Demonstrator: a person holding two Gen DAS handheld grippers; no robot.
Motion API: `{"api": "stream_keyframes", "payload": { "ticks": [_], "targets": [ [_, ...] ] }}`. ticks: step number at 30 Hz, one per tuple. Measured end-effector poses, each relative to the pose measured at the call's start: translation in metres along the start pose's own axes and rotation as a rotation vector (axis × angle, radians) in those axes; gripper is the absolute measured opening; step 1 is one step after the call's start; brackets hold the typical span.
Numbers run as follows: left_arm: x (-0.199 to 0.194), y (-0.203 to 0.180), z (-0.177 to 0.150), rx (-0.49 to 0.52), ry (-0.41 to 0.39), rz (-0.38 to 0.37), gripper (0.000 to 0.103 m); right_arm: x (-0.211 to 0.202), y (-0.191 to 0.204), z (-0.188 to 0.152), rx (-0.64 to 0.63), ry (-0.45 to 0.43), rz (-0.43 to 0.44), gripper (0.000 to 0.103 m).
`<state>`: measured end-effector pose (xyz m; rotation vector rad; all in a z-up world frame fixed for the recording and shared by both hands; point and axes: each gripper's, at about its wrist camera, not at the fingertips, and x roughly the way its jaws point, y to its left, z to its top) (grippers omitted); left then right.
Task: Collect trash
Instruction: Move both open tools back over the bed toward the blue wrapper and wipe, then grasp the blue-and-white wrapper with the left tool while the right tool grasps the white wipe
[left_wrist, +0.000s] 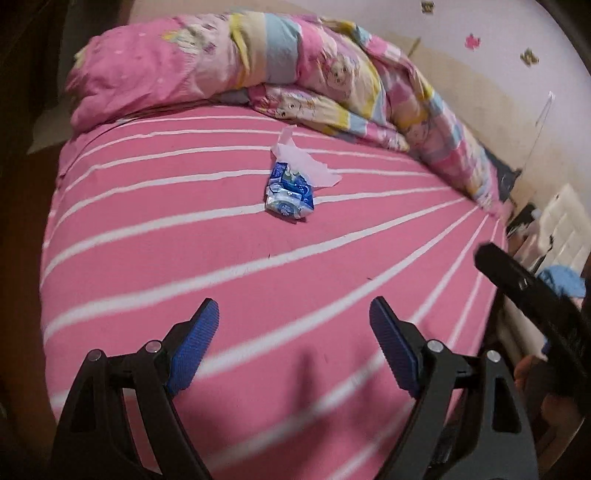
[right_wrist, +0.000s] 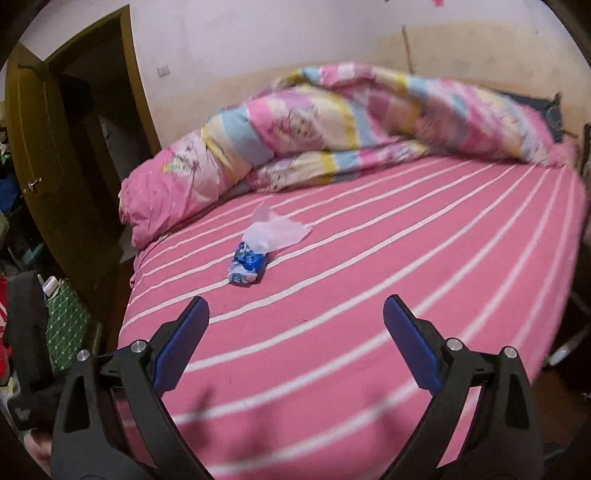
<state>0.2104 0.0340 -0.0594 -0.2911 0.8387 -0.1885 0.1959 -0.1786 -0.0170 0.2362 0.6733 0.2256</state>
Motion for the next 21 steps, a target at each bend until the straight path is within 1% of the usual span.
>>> {"api": "stream_keyframes", "payload": {
  "ticks": [4,7,10,12,14,18,21],
  "targets": [
    [0.041,0.003,0.027,0.017,0.031,-0.013,0.081,0.037,-0.002,0.019,0.048,0.011,0.015,0.094],
    [0.064,0.008,0.045,-0.004,0.053,-0.035,0.081,0.067,-0.003,0.033,0.078,0.008,0.016,0.094],
    [0.084,0.011,0.059,0.015,0.059,-0.016,0.081,0.1,-0.005,0.047,0.088,0.02,0.009,0.094],
    [0.098,0.011,0.069,0.027,0.063,-0.001,0.081,0.111,-0.011,0.056,0.096,0.033,0.007,0.094],
    [0.111,0.01,0.077,0.032,0.074,-0.007,0.081,0.126,-0.014,0.072,0.096,0.031,0.006,0.094],
    [0.132,0.004,0.09,0.045,0.086,-0.004,0.081,0.158,-0.021,0.084,0.106,0.046,0.015,0.094],
    [0.146,-0.001,0.098,0.051,0.094,0.021,0.08,0.178,-0.031,0.1,0.107,0.069,0.011,0.094]
  ]
}}
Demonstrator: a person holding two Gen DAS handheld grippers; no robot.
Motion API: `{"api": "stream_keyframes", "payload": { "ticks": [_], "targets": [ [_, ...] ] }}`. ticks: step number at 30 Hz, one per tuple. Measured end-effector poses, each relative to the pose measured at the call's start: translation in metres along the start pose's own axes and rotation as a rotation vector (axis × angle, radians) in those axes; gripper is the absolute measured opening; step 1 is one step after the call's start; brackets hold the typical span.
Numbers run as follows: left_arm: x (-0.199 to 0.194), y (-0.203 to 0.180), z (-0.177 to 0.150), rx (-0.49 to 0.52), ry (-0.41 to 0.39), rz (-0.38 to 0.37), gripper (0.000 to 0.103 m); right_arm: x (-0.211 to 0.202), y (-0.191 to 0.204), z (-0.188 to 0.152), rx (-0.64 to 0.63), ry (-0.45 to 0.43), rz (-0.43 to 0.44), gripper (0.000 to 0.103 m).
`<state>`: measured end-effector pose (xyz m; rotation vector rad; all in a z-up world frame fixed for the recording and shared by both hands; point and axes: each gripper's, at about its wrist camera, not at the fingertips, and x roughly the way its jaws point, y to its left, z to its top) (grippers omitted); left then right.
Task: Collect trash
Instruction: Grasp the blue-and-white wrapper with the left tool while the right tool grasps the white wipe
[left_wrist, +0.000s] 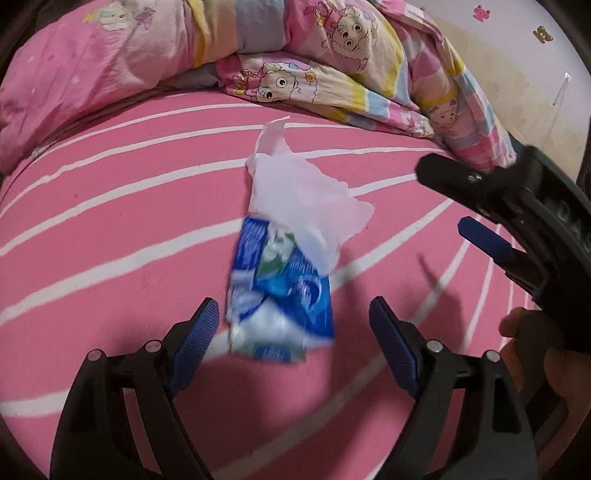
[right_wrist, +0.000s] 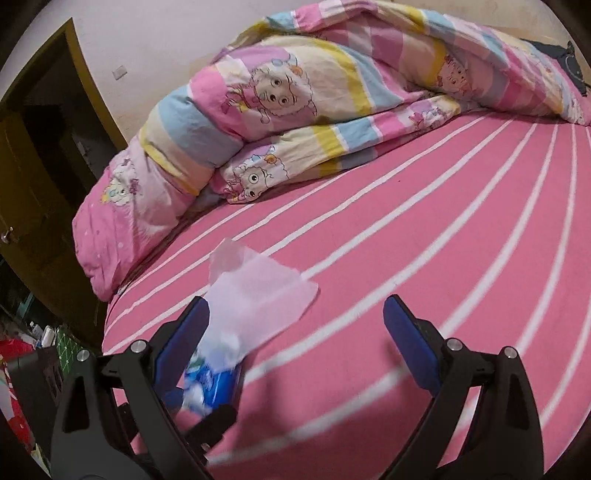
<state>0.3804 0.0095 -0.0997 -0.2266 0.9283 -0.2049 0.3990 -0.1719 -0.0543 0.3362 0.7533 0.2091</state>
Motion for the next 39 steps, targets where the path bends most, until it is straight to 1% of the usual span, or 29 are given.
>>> {"api": "stream_keyframes", "payload": {
  "ticks": [1,2,4,5,6,9,10,12,15,17,21,27,30,32,34,35,36,37,39],
  "targets": [
    [0.004,-0.001,0.002,0.001,0.006,0.009,0.08,0.006,-0.001,0.005,-0.001,0.009,-0.003,0.094],
    [0.007,-0.003,0.004,0.005,0.011,0.024,0.077,0.011,-0.001,0.009,0.001,0.017,-0.004,0.094],
    [0.01,-0.005,0.005,0.018,0.018,0.064,0.068,0.022,-0.003,0.019,0.013,0.023,-0.01,0.094],
    [0.011,-0.004,0.005,0.022,0.019,0.082,0.06,0.024,-0.004,0.021,0.016,0.025,-0.012,0.094],
    [0.01,-0.003,0.005,0.021,0.02,0.095,0.054,0.031,-0.006,0.022,0.013,0.023,-0.018,0.094],
    [0.007,0.002,0.004,0.009,0.018,0.097,0.047,0.04,-0.005,0.023,-0.002,0.026,-0.029,0.092],
    [0.006,0.003,0.003,0.011,0.017,0.095,0.046,0.044,-0.005,0.023,-0.006,0.029,-0.03,0.092],
    [0.004,0.004,0.002,0.016,0.013,0.101,0.039,0.051,-0.002,0.023,-0.018,0.056,-0.023,0.089],
    [0.001,0.006,0.002,0.015,0.01,0.099,0.033,0.063,0.002,0.019,-0.04,0.098,-0.016,0.088],
    [-0.001,0.007,0.001,0.015,0.012,0.092,0.031,0.069,0.006,0.017,-0.058,0.118,-0.016,0.088],
    [-0.005,0.011,0.0,0.007,0.017,0.079,0.029,0.076,0.016,0.012,-0.109,0.126,-0.031,0.088],
    [-0.01,0.017,-0.002,0.001,0.025,0.067,0.028,0.09,0.032,0.0,-0.151,0.161,-0.068,0.088],
    [-0.01,0.02,-0.002,-0.017,0.031,0.053,0.029,0.092,0.038,-0.001,-0.152,0.173,-0.083,0.088],
    [-0.009,0.022,-0.001,-0.024,0.033,0.047,0.029,0.095,0.042,-0.004,-0.178,0.176,-0.103,0.088],
    [-0.008,0.022,-0.001,-0.027,0.035,0.046,0.029,0.098,0.047,-0.008,-0.223,0.178,-0.145,0.087],
    [-0.007,0.021,-0.001,-0.028,0.035,0.046,0.029,0.098,0.049,-0.009,-0.246,0.173,-0.148,0.083],
    [-0.007,0.021,-0.001,-0.029,0.036,0.047,0.029,0.098,0.052,-0.009,-0.262,0.172,-0.143,0.076],
    [-0.006,0.021,-0.001,-0.031,0.037,0.046,0.029,0.099,0.053,-0.009,-0.274,0.172,-0.139,0.072],
    [-0.006,0.023,-0.001,-0.038,0.038,0.042,0.029,0.098,0.054,-0.008,-0.287,0.172,-0.129,0.057]
  ]
}}
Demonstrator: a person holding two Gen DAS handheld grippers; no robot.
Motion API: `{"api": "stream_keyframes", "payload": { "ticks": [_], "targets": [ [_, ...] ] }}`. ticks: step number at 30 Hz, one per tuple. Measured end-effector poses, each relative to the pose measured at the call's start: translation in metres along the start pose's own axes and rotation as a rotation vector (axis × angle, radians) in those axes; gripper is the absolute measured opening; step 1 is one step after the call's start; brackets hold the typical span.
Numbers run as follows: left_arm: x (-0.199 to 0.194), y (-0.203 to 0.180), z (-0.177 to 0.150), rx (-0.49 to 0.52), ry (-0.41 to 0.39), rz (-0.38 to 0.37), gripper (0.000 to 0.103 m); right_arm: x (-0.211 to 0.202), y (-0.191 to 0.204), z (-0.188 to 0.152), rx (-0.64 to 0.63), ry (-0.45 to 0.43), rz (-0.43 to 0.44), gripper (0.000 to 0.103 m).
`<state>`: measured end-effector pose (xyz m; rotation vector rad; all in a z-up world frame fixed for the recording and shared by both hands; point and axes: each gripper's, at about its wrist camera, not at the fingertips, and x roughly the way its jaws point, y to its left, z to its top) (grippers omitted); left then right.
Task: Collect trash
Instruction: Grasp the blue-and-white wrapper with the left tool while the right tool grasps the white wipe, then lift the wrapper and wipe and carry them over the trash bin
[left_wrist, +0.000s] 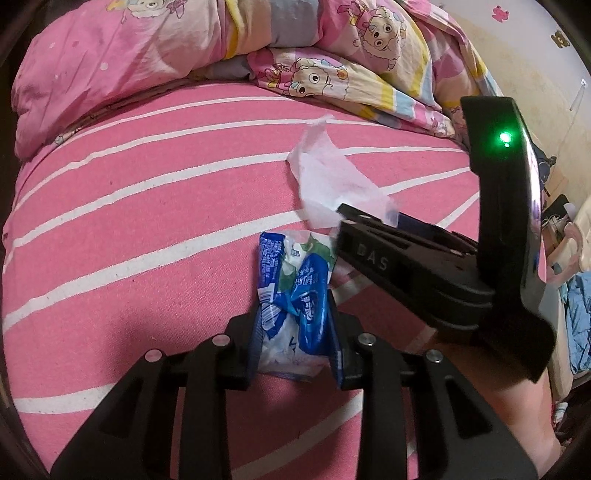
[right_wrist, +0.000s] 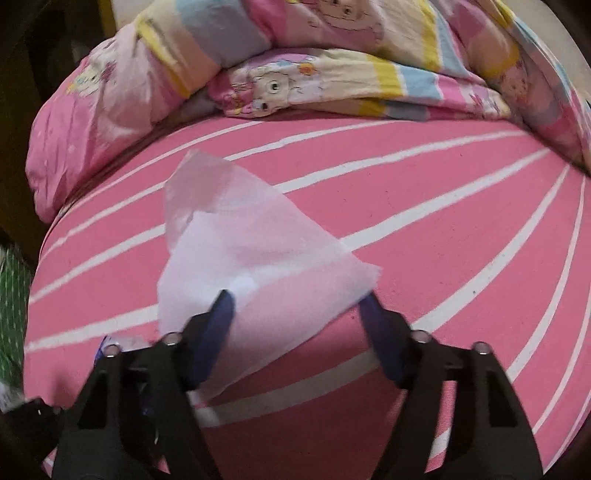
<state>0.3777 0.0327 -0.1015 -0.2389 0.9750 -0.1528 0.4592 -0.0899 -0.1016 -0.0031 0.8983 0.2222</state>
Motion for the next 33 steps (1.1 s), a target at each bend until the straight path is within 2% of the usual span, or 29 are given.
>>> {"api": "stream_keyframes", "payload": {
  "ticks": [1,3,4,6,14,22,27,33],
  "targets": [
    [0.0,0.0,0.0,-0.003,0.0,-0.002,0.029,0.0,0.0,0.0,-0.002,0.0,0.003,0.052],
    [0.0,0.001,0.0,-0.008,-0.001,-0.004,0.029,-0.001,-0.001,0.001,0.002,0.0,0.016,0.03],
    [-0.001,0.001,-0.001,-0.011,-0.002,-0.005,0.029,-0.001,0.001,0.002,0.012,0.0,0.025,0.024],
    [-0.002,0.002,-0.002,-0.016,-0.008,-0.01,0.029,-0.002,-0.001,0.005,0.038,0.001,0.051,0.004],
    [-0.018,0.002,-0.001,-0.028,-0.059,-0.044,0.028,-0.033,-0.002,0.007,0.065,-0.038,0.143,0.002],
    [-0.084,-0.009,-0.025,-0.082,-0.19,-0.091,0.028,-0.104,-0.005,-0.009,0.039,-0.11,0.206,0.002],
    [-0.129,-0.022,-0.069,-0.167,-0.215,-0.127,0.028,-0.173,-0.014,-0.057,0.05,-0.162,0.209,0.002],
    [-0.176,-0.065,-0.112,-0.161,-0.21,-0.188,0.028,-0.257,-0.041,-0.101,0.082,-0.247,0.208,0.002]
  ]
}}
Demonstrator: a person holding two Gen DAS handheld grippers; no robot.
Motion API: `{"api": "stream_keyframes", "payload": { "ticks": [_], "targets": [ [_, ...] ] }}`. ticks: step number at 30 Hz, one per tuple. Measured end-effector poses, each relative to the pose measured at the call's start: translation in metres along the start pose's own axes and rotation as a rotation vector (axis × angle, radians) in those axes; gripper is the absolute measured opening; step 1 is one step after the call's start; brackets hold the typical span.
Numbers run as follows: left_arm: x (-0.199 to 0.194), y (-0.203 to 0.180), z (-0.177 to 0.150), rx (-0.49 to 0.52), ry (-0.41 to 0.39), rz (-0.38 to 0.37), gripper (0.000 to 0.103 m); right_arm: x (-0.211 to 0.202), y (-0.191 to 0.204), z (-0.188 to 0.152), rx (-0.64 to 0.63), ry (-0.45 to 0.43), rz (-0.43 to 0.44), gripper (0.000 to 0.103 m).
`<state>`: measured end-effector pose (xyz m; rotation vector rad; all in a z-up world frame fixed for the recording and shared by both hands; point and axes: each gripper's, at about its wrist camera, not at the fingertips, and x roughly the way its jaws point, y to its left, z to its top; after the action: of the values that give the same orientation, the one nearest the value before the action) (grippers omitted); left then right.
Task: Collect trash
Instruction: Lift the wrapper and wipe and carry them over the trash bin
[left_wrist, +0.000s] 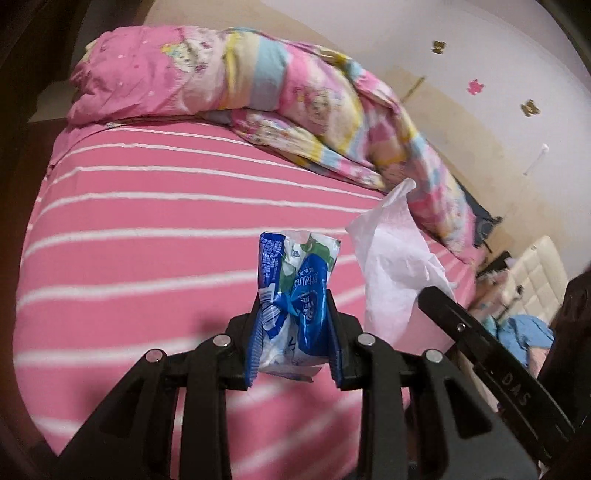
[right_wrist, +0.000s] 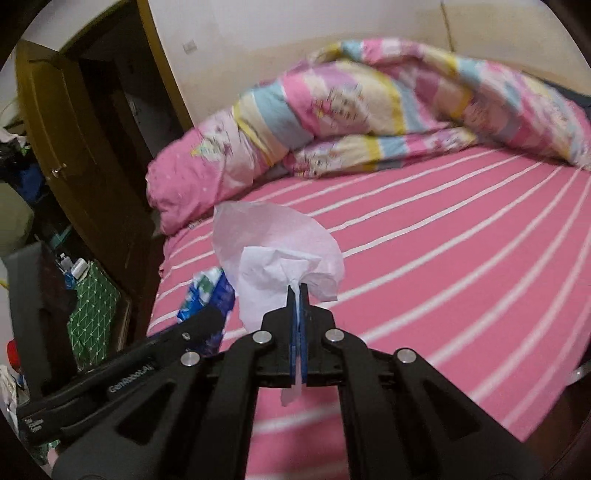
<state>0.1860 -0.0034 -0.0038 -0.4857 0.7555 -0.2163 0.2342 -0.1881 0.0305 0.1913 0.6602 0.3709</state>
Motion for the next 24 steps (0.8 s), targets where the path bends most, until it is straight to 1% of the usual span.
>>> {"api": "stream_keyframes", "payload": {
  "ticks": [3,5,9,11,14,16,20,22,24],
  "targets": [
    [-0.022,-0.032,-0.017,0.02,0.002,-0.036,0.028,-0.042,-0.015,-0.011,0.037,-0.013,-0.012,0.002],
    [-0.033,-0.053,-0.03,0.029,0.02,-0.071,0.028,-0.067,-0.026,-0.019,0.064,-0.021,-0.024,0.002],
    [-0.045,-0.096,-0.057,0.084,0.05,-0.1,0.028,-0.103,-0.048,-0.032,0.106,-0.041,-0.062,0.002],
    [-0.046,-0.119,-0.073,0.127,0.072,-0.1,0.028,-0.123,-0.054,-0.043,0.128,-0.05,-0.08,0.002],
    [-0.046,-0.142,-0.09,0.162,0.108,-0.11,0.028,-0.15,-0.066,-0.055,0.148,-0.062,-0.113,0.002],
    [-0.044,-0.162,-0.104,0.194,0.137,-0.122,0.028,-0.182,-0.071,-0.074,0.156,-0.069,-0.139,0.002],
    [-0.039,-0.198,-0.134,0.268,0.19,-0.151,0.028,-0.224,-0.094,-0.102,0.189,-0.083,-0.191,0.002],
    [-0.032,-0.215,-0.154,0.303,0.229,-0.169,0.028,-0.242,-0.105,-0.116,0.197,-0.093,-0.222,0.002],
    [-0.026,-0.227,-0.173,0.331,0.264,-0.178,0.028,-0.251,-0.118,-0.129,0.212,-0.083,-0.258,0.002]
  ]
}}
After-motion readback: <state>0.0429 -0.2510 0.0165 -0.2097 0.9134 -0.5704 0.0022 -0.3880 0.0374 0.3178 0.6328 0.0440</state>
